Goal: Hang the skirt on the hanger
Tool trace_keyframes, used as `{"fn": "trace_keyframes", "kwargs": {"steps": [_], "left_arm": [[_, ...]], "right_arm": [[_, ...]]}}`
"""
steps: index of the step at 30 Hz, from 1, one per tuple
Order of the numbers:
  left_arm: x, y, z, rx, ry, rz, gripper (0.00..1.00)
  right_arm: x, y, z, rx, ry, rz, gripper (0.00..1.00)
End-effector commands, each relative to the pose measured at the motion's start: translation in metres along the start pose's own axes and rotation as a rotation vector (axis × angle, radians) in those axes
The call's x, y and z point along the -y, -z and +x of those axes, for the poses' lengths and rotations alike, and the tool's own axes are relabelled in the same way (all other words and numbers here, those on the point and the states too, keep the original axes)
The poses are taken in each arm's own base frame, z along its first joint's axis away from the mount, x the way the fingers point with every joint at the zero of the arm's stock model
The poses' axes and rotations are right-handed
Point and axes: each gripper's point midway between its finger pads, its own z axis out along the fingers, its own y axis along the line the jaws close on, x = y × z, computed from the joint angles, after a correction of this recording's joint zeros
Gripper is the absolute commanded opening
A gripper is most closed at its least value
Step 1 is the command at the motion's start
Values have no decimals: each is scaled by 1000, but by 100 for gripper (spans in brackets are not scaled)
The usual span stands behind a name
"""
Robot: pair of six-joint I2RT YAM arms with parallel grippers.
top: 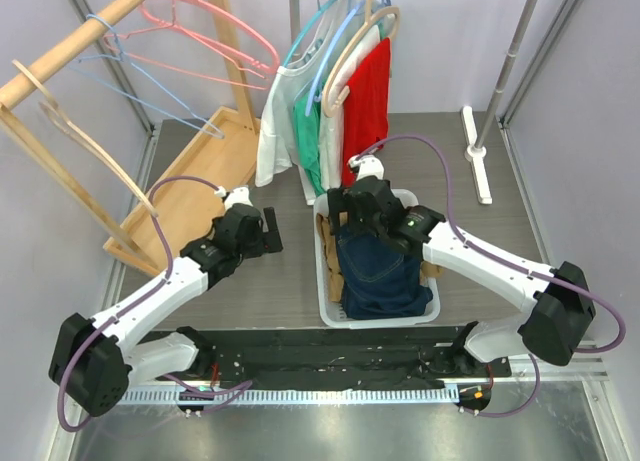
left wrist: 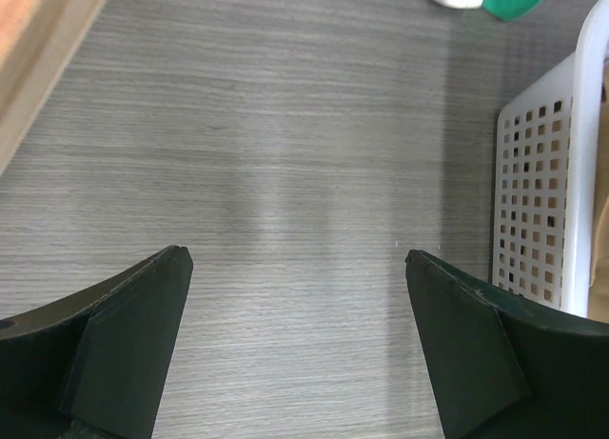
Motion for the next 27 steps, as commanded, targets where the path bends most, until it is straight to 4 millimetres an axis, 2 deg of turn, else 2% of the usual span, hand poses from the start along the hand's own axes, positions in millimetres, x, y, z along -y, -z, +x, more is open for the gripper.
{"fn": "trace_keyframes", "kwargs": {"steps": [1, 4, 5, 10, 11, 17, 20, 22, 26, 27], "left_arm": [[-6, 12, -22, 98, 35, -30, 100], [-16, 15, -23, 106, 47, -80, 100], [-19, 16, -22, 101, 42, -95, 100], [-33, 16, -17, 69, 18, -182, 100], [-38, 15, -14, 57, 14, -211, 100], [-63, 22, -6, 12, 1, -360, 100], [-62, 20, -2, -5, -16, -352, 100], [-60, 18, 0, -14, -19, -338, 100], [-51, 15, 3, -27, -8, -293, 100], [-48, 14, 5, -35, -6, -275, 100]], "right_arm": [[-44, 8, -8, 9, 5, -133, 98], [-71, 13, -2, -20, 9, -191, 97], [-77, 6, 8, -60, 17, -191, 97], [-121, 9, 38, -171, 74, -287, 93], [-128, 7, 51, -202, 93, -293, 93], [-128, 6, 93, -347, 93, -265, 90], [-123, 8, 111, -404, 86, -248, 88], [-113, 12, 122, -440, 74, -209, 87], [-90, 20, 130, -456, 60, -119, 87], [-79, 20, 133, -457, 69, -73, 87]]}}
